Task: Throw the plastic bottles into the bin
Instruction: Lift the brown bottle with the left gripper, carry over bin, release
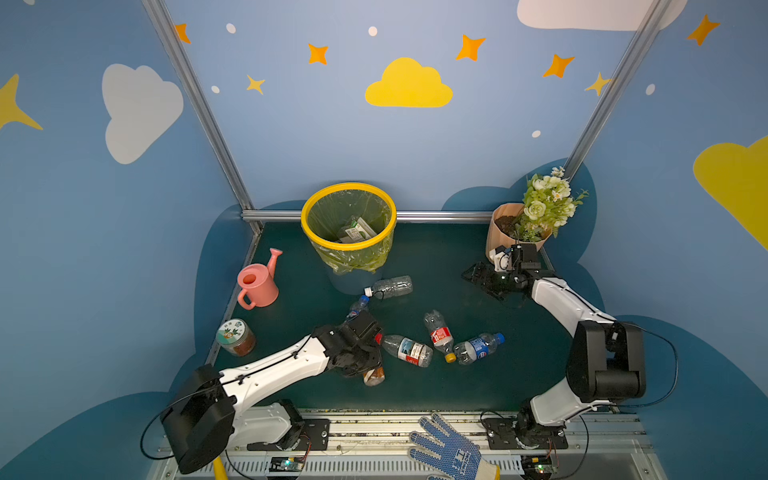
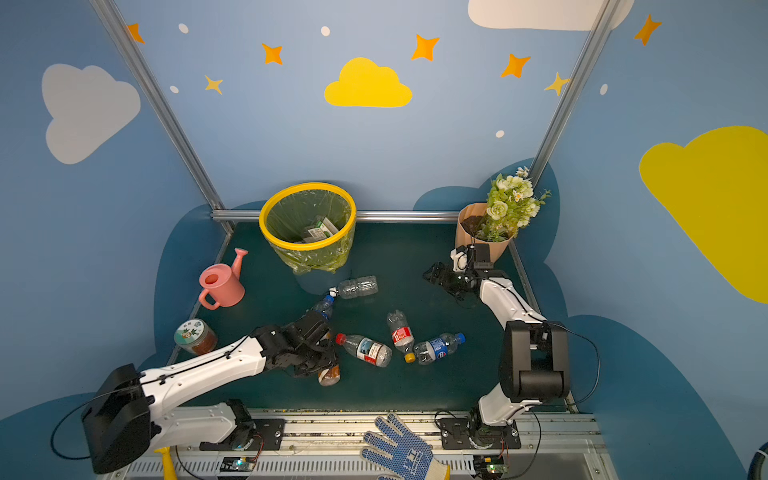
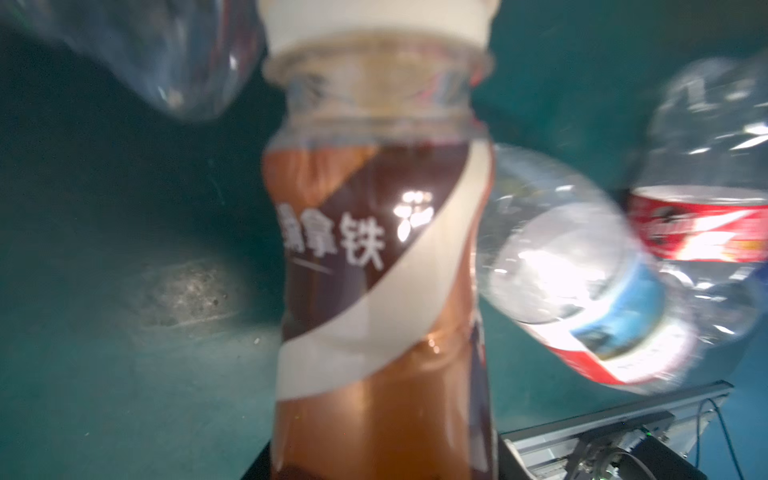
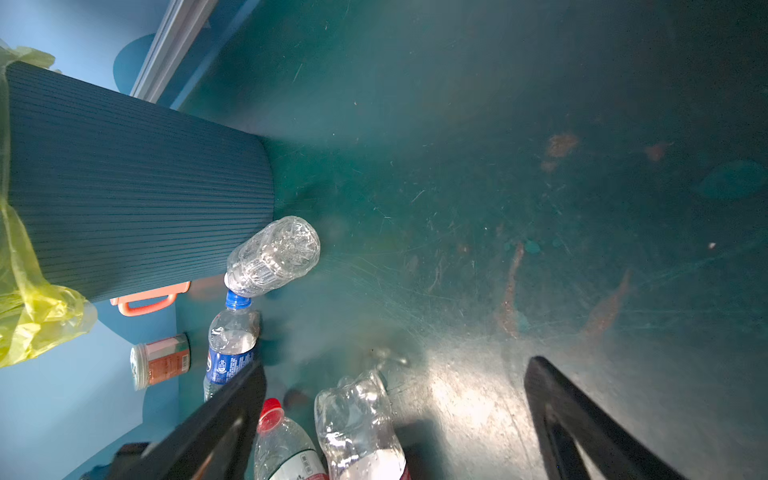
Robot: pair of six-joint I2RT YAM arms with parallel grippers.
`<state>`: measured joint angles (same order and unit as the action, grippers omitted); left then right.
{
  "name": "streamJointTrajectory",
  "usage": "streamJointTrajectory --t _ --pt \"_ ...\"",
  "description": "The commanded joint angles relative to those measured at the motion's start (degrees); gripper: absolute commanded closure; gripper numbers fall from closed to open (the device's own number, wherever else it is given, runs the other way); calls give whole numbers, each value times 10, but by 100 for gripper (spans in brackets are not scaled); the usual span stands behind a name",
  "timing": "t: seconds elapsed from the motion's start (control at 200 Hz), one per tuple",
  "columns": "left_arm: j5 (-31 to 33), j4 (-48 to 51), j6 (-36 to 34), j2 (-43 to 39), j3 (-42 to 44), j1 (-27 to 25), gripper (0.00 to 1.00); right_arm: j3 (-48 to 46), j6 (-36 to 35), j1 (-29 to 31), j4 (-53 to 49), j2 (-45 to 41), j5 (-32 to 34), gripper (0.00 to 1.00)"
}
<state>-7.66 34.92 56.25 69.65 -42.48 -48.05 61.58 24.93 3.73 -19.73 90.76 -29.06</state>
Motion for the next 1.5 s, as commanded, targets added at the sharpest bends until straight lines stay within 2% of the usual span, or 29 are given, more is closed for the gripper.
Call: streamJointTrajectory --t 0.0,0.14,0.225,0.295,0.43,0.516,0.656,0.746,0.846,0.956,0.996,1.041,1.096,1.166,1.211,1.271,1.311,1.346,1.376,1.431,1.497 --pt "76 53 -7 -39 -28 -10 49 -3 4 -3 11 -9 -5 5" --pt "187 129 -36 -79 -94 -17 51 -2 8 -2 16 -8 -4 5" --pt "276 170 -75 -98 -159 -23 51 -2 13 -1 20 -7 -5 5" --pt "342 166 -118 -116 -204 -25 53 -3 17 -1 24 -7 -6 5" --pt "459 84 -266 -143 -266 -26 54 -4 23 0 28 -9 -8 5" --pt "511 -10 -391 -146 -299 -27 54 -4 26 1 28 -13 -9 5" --pt "532 -203 -612 -135 -334 -28 54 -4 23 1 22 -26 -2 5" --pt "506 -323 -730 -121 -344 -28 55 -9 22 1 17 -37 6 5" --pt "468 -436 -834 -101 -345 -29 55 -18 26 1 17 -48 13 5" --pt "426 -536 -914 -68 -344 -24 54 -23 28 1 13 -62 21 5" --pt "415 -548 -917 -48 -353 -9 52 -24 28 1 12 -67 23 5" --pt "403 -525 -891 -23 -373 25 50 -24 28 1 10 -71 26 5" --pt "382 -475 -792 14 -402 89 49 -26 31 1 11 -78 25 5" --pt "307 -396 -651 73 -440 189 44 -29 32 1 11 -85 24 5" --pt "251 -332 -583 124 -478 239 36 -31 34 1 12 -89 24 5" --pt "192 -190 -521 201 -571 279 26 -33 34 1 12 -97 25 5" --pt "169 -96 -505 245 -637 287 18 -34 32 1 9 -103 27 5" --pt "143 -25 -524 268 -685 285 2 -36 29 0 6 -109 33 5" --pt "137 -3 -531 273 -699 281 0 -37 28 0 5 -113 37 5" --pt "145 -29 -546 251 -676 267 0 -39 26 0 6 -118 43 5" --pt "143 -146 -575 193 -589 252 0 -38 25 -1 6 -117 43 5"
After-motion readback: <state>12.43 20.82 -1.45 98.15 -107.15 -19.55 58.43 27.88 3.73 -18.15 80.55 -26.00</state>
